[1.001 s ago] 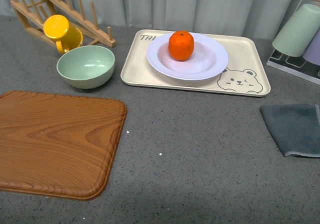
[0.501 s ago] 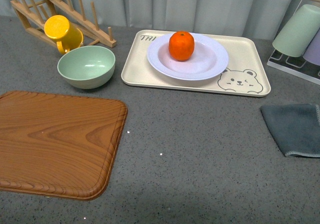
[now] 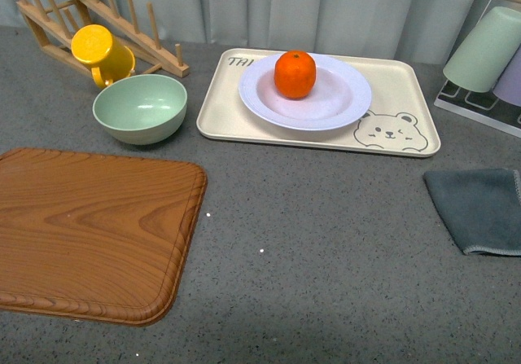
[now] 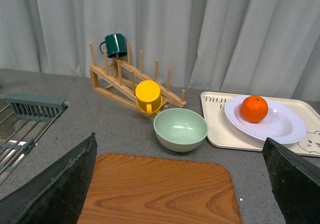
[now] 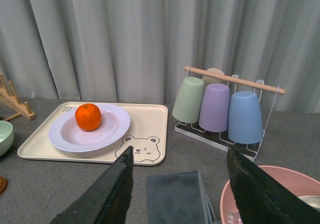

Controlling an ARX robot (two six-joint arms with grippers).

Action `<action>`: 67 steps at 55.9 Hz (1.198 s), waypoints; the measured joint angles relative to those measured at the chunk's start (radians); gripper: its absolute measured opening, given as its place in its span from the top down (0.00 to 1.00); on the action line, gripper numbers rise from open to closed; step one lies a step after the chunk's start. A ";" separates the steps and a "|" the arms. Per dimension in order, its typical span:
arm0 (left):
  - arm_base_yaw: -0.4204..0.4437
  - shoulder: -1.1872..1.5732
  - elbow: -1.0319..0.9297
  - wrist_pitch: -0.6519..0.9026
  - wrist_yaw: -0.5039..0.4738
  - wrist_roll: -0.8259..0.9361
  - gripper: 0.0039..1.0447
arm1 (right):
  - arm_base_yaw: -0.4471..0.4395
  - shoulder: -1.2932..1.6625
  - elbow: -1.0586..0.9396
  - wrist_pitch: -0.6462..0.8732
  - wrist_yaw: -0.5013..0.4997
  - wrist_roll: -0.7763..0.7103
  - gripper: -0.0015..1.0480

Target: Place orange and plate with both arms

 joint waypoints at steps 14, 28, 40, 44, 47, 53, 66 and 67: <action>0.000 0.000 0.000 0.000 0.000 0.000 0.06 | 0.000 0.000 0.000 0.000 0.000 0.001 0.07; 0.000 0.000 0.000 0.000 0.000 0.000 0.06 | 0.000 0.000 0.000 0.000 0.000 0.001 0.09; 0.000 0.000 0.000 0.000 0.000 0.000 0.06 | 0.000 0.000 0.000 0.000 0.000 0.001 0.09; 0.000 0.000 0.000 0.000 0.000 0.000 0.06 | 0.000 0.000 0.000 0.000 0.000 0.001 0.09; 0.000 0.000 0.000 0.000 0.000 0.000 0.06 | 0.000 0.000 0.000 0.000 0.000 0.001 0.09; 0.000 0.000 0.000 0.000 0.000 0.000 0.06 | 0.000 0.000 0.000 0.000 0.000 0.001 0.09; 0.000 0.000 0.000 0.000 0.000 0.000 0.06 | 0.000 0.000 0.000 0.000 0.000 0.001 0.09; 0.000 0.000 0.000 0.000 0.000 0.000 0.06 | 0.000 0.000 0.000 0.000 0.000 0.001 0.09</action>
